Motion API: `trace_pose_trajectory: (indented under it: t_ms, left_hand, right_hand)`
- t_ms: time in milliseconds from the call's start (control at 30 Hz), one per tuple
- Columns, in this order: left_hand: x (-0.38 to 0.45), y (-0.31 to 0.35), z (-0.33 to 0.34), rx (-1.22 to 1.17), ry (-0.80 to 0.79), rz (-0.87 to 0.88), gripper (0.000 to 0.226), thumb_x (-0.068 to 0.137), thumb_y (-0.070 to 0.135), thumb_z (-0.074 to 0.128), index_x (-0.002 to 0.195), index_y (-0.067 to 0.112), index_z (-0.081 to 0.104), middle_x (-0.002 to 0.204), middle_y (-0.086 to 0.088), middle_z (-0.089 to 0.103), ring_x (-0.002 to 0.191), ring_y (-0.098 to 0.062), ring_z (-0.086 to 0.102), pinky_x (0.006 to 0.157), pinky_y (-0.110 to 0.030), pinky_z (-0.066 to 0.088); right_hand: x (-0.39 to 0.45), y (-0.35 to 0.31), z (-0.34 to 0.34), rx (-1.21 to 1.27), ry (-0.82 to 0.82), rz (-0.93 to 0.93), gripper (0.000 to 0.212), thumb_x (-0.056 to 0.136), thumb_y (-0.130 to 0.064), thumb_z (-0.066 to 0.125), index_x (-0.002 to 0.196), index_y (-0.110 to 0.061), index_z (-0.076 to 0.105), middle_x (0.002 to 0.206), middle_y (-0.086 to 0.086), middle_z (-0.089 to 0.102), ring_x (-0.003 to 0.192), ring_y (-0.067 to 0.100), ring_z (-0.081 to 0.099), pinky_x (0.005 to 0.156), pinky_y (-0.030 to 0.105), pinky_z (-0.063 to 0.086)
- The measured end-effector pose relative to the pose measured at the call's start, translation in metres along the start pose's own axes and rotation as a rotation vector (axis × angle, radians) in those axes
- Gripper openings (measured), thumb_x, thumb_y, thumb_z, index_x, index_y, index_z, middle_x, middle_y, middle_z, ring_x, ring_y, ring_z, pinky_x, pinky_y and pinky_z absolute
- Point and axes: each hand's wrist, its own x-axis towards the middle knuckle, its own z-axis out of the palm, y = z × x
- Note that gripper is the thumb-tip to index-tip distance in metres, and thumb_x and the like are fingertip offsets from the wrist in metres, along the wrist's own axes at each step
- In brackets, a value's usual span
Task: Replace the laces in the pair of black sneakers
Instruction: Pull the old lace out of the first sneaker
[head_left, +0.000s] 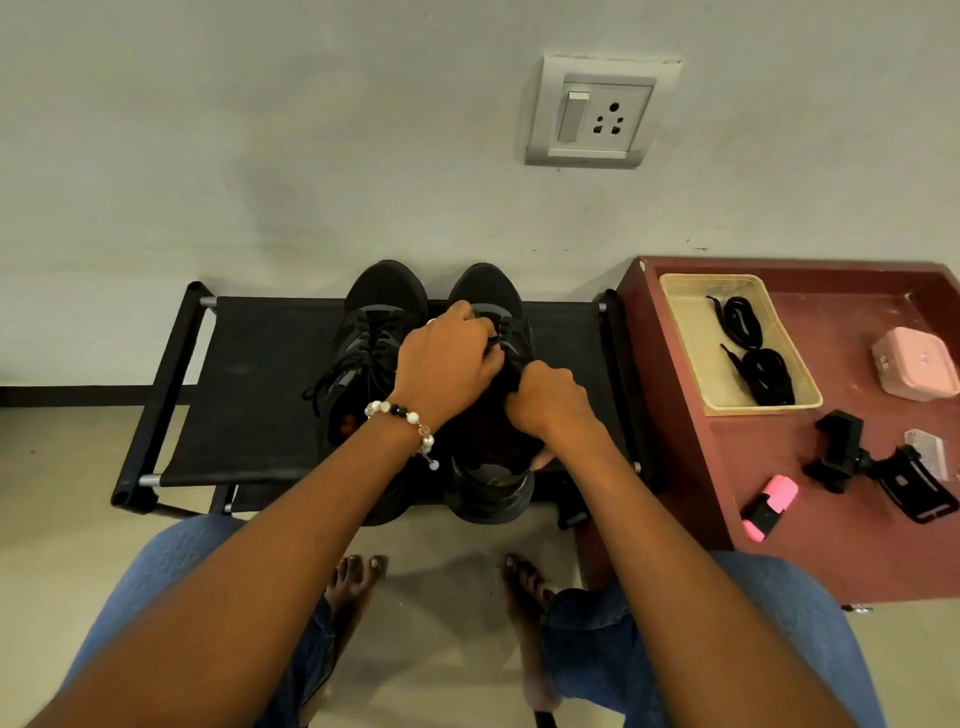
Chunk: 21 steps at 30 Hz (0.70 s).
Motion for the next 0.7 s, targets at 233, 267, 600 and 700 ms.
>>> trace_pose_trajectory:
  t_ms: [233,267,600,700]
  left_hand:
    - [0.015,-0.017,-0.014,-0.620,0.200,-0.276,0.023,0.089,0.034,0.058,0.078,0.014,0.062,0.079,-0.002,0.058,0.082,-0.018,0.057,0.071,-0.028,0.041]
    - [0.016,-0.017,-0.017,-0.768,0.244,-0.330,0.024,0.089,0.037,0.057,0.078,0.016,0.061,0.080,-0.004,0.061,0.082,-0.019,0.060,0.071,-0.032,0.047]
    - [0.013,-0.021,-0.027,-0.563,0.068,-0.050,0.010,0.084,0.026,0.071,0.092,0.020,0.068,0.092,0.000,0.063,0.079,-0.011,0.058,0.076,-0.027,0.049]
    - [0.008,-0.015,-0.017,-0.141,-0.125,0.116,0.027,0.084,0.037,0.068,0.107,0.024,0.069,0.109,-0.002,0.056,0.101,-0.019,0.055,0.087,-0.036,0.048]
  right_hand:
    - [0.000,0.000,0.003,0.037,0.002,0.029,0.027,0.096,-0.023,0.050,0.115,-0.004,0.054,0.120,0.019,0.056,0.109,0.040,0.057,0.074,0.037,0.043]
    - [0.000,-0.001,0.003,0.040,0.001,0.032,0.027,0.096,-0.023,0.050,0.115,-0.004,0.054,0.121,0.019,0.056,0.110,0.041,0.057,0.075,0.038,0.044]
    - [0.001,-0.002,0.002,0.017,-0.009,0.035,0.026,0.095,-0.022,0.051,0.114,-0.004,0.052,0.118,0.019,0.056,0.107,0.040,0.058,0.073,0.037,0.044]
    - [0.002,-0.002,0.003,0.002,0.000,0.035,0.028,0.095,-0.024,0.051,0.115,-0.004,0.052,0.118,0.019,0.056,0.107,0.038,0.057,0.072,0.036,0.042]
